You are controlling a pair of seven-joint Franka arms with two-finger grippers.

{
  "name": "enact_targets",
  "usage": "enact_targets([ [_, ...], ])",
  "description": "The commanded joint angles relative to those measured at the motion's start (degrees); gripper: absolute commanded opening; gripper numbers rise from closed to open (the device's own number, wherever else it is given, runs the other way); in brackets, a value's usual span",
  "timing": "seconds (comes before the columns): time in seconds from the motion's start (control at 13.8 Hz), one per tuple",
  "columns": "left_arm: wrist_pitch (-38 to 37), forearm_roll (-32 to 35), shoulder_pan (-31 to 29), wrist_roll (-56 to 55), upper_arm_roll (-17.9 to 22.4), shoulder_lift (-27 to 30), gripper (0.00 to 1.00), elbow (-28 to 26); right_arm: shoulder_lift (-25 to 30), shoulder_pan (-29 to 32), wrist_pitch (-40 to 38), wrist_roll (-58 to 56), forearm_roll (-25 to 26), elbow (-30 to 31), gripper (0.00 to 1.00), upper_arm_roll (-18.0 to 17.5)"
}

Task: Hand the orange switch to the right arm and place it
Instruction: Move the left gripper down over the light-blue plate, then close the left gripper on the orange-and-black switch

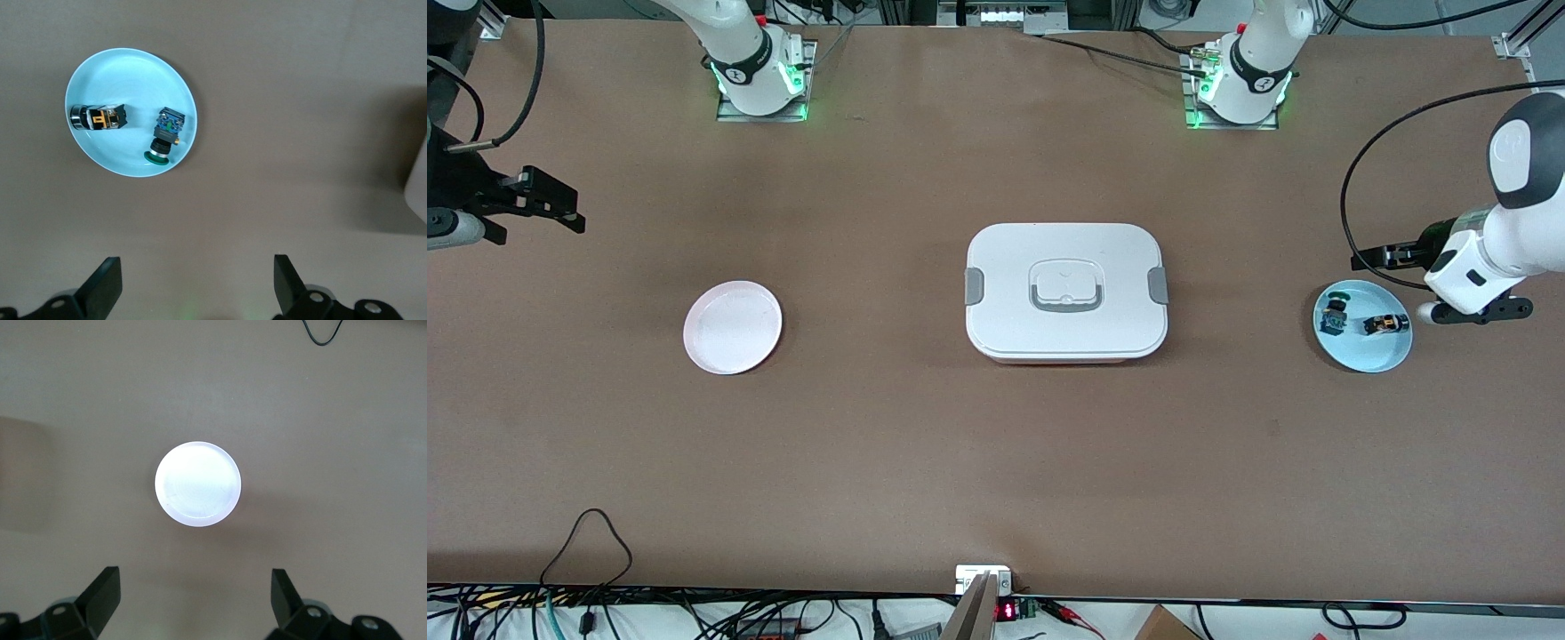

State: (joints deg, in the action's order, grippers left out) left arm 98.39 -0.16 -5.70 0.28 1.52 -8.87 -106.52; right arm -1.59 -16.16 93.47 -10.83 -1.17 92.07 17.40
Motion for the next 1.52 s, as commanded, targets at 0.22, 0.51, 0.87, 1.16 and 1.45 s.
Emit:
enact_targets([
  [0.22, 6.19, 0.87, -5.45, 6.92, -0.29, -2.99, 1.0, -2.11, -0.17, 0.51, -0.83, -0.86, -0.23, -0.93, 1.0, -0.26],
  [0.51, 16.54, 2.35, -7.65, 7.01, 0.06, -5.81, 1.0, -5.18, -0.08, 0.08, -0.75, -0.86, -0.23, -1.19, 1.0, -0.35],
  [0.87, 21.67, 6.67, -8.45, 10.35, -0.03, -6.95, 1.0, -7.04, -0.08, -0.19, -0.75, -0.77, -0.32, -1.28, 1.0, -0.52],
  [1.16, 24.21, 6.58, -9.76, 12.19, -0.03, -9.4, 1.0, -7.39, -0.08, -0.1, -0.75, -0.77, -0.32, -1.28, 1.0, -0.44],
  [1.45, 27.29, 6.58, -11.0, 15.45, -0.03, -11.78, 1.0, -7.48, 0.0, -0.28, -0.83, -0.42, -0.32, -1.19, 1.0, -0.61],
])
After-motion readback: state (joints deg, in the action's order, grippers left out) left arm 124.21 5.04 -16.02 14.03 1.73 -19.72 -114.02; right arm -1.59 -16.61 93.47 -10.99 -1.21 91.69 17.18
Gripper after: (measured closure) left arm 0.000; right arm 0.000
